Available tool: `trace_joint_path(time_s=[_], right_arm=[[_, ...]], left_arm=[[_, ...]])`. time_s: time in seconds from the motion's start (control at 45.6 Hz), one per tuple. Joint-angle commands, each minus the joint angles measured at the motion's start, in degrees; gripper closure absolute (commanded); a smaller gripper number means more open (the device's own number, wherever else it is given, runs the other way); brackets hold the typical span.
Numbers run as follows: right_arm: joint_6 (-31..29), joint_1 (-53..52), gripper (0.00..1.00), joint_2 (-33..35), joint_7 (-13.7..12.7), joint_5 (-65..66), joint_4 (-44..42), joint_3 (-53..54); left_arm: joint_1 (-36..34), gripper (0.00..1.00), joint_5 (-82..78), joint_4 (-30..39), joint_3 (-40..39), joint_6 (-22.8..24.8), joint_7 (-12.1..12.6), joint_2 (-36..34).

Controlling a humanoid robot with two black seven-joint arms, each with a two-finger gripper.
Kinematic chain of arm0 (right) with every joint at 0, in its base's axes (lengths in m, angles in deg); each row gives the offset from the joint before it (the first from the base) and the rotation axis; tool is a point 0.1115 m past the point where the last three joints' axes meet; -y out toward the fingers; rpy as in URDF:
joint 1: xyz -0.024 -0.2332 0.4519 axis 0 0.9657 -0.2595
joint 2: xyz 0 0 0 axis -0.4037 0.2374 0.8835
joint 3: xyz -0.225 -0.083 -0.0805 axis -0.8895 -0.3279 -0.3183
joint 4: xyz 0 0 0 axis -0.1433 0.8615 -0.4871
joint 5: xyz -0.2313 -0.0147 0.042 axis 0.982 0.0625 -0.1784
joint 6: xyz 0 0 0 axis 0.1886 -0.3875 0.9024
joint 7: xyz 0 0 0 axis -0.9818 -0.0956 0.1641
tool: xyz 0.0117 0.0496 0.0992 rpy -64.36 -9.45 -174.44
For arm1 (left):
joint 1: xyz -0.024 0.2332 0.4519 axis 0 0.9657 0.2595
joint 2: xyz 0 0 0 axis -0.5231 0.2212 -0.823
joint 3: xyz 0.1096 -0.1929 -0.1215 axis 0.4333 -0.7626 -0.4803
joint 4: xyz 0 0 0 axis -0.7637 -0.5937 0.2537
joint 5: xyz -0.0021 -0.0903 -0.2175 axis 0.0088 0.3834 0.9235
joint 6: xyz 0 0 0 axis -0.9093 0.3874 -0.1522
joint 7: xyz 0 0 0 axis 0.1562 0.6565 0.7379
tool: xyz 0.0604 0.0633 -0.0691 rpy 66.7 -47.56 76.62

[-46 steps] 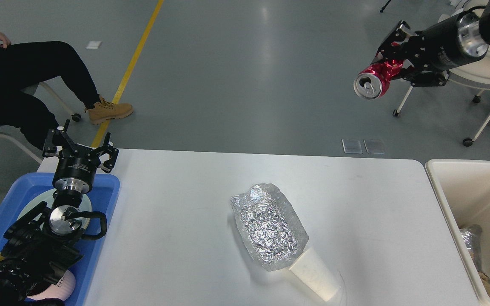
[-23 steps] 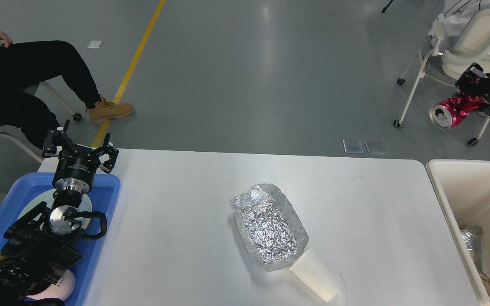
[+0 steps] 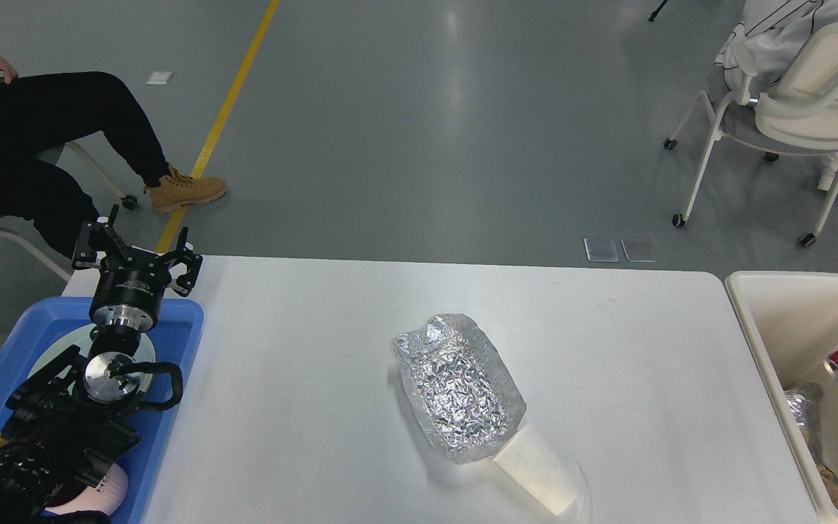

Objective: Tidy desktop
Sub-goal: 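Lift the red can with the right gripper and drop it in the bin, then move the right gripper back over the foil bundle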

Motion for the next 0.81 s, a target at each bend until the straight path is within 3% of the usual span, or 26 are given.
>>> trace_joint_path(time_s=[0.0,0.088,0.351,0.46,0.592,0.789], right_arm=[[0.23,1.43,0.1,-1.17,-0.01,-0.02,-1.29,0.04],[0.23,1.35,0.0,-1.17,-0.01,-0.1,-1.12,0.12],[-0.83,-2.16,0.0,-0.91,-0.01,-0.02,0.37,-0.05],[-2.75,-8.92,0.0,-0.47,-0.1,0.25,3.89,-1.46],[-9.08,-20.34,0.0,-0.82,-0.19,0.6,10.03,-6.99],[-13.3,-38.89,0.0,-5.65,-0.19,0.77,26.72,-13.32]], left_arm=[[0.0,0.03,0.01,0.0,0.01,-0.07,-0.06,0.0],[0.0,0.03,0.01,0.0,0.01,-0.07,0.03,0.0],[0.0,0.03,0.01,0.0,0.01,-0.07,0.03,0.0],[0.0,0.03,0.01,0.0,0.01,-0.07,0.03,0.0],[0.0,0.03,0.01,0.0,0.01,-0.07,-0.06,0.0],[0.0,0.03,0.01,0.0,0.01,-0.07,0.03,0.0]])
